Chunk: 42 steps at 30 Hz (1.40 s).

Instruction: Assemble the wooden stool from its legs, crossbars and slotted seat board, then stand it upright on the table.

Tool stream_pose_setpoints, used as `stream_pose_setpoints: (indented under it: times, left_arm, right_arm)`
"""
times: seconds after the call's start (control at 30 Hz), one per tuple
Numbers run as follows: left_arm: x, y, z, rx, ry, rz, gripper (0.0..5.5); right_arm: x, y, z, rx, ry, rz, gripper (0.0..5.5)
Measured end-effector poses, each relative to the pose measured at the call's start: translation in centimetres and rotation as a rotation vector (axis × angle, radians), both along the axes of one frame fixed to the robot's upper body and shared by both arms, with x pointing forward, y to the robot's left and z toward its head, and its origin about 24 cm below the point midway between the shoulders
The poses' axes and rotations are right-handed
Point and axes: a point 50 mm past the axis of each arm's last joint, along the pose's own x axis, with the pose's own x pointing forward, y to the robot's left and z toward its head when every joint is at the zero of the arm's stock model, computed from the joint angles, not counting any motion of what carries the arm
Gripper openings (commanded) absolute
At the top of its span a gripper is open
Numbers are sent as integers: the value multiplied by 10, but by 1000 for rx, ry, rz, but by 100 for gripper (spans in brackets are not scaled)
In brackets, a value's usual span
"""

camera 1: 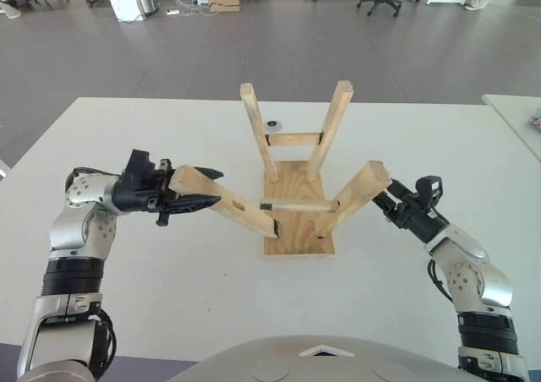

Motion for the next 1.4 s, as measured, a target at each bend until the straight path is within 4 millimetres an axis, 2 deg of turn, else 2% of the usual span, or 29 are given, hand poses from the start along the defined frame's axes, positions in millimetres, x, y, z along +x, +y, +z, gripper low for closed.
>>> stream_pose_setpoints:
  times: [0.13,0.33,0.43,0.63,0.83,1.07,1.4]
  left_arm:
    - [8,-4,3,6,-4,-20,203]
    - [20,-22,31,58,-118,-80,203]
    - [19,-29,38,66,-106,-109,203]
    - [18,-30,37,69,-42,-115,203]
    - [19,-21,37,94,-27,-102,203]
    - [27,-13,48,138,-53,-76,203]
    - [23,-24,45,159,-71,-134,203]
  right_arm:
    - [0,7,-3,-25,-2,32,344]
    - [-20,39,-34,-157,101,197,344]
    - [-24,46,-38,-183,114,229,344]
    - [-24,50,-39,-189,112,237,344]
    - [-25,53,-40,-174,106,236,344]
    - [-28,57,-41,-158,100,229,344]
    - [-29,58,-41,-158,97,228,344]
